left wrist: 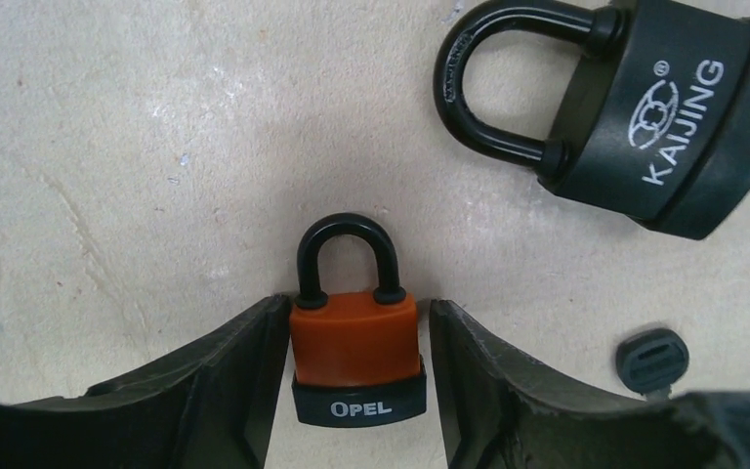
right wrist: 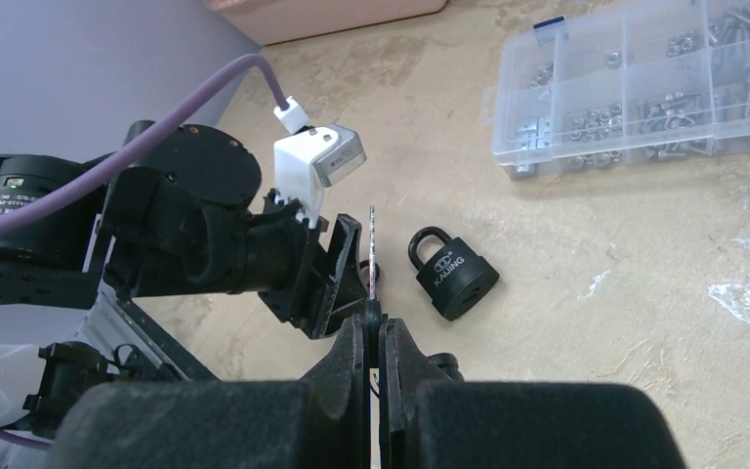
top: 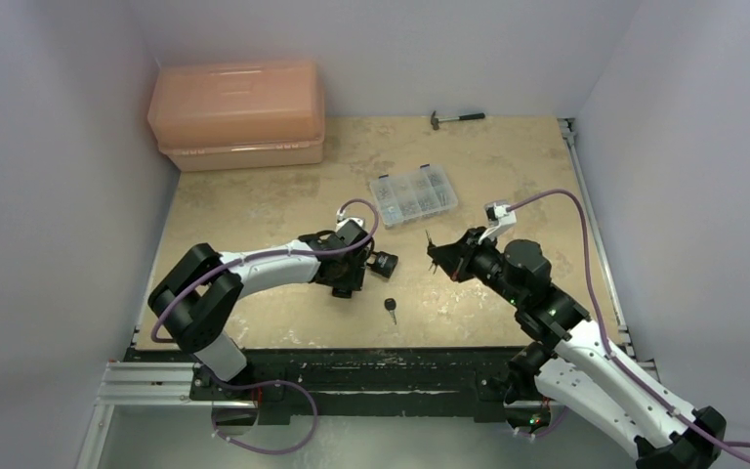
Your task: Unlock with the key
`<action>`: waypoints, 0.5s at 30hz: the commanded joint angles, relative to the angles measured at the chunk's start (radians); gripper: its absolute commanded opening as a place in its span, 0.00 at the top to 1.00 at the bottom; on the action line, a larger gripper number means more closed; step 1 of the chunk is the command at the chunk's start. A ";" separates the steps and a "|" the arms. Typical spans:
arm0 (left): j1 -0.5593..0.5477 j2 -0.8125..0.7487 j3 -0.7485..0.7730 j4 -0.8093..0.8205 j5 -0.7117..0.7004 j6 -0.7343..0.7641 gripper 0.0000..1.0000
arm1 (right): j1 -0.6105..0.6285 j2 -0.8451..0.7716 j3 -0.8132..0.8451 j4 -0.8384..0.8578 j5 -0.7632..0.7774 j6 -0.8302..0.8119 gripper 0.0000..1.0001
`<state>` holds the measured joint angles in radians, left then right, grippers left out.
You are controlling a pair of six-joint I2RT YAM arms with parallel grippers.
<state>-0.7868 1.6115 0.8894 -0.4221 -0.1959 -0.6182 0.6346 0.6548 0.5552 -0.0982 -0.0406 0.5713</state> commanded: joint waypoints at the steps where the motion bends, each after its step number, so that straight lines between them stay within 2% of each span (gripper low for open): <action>1: -0.042 0.065 0.043 -0.067 -0.121 -0.106 0.46 | 0.000 -0.022 -0.001 0.007 0.002 -0.015 1.00; 6: -0.051 0.085 0.070 -0.141 -0.223 -0.187 0.77 | 0.000 -0.040 0.006 -0.014 0.004 -0.014 1.00; 7: -0.052 0.075 0.072 -0.145 -0.236 -0.202 0.80 | 0.000 -0.044 0.005 -0.018 0.004 -0.014 1.00; 15: -0.029 0.041 0.093 -0.222 -0.343 -0.364 0.91 | -0.001 -0.047 -0.008 -0.004 -0.041 -0.013 1.00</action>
<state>-0.8383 1.6676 0.9573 -0.5549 -0.4175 -0.8597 0.6346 0.6155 0.5518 -0.1181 -0.0486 0.5713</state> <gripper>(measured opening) 0.462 0.045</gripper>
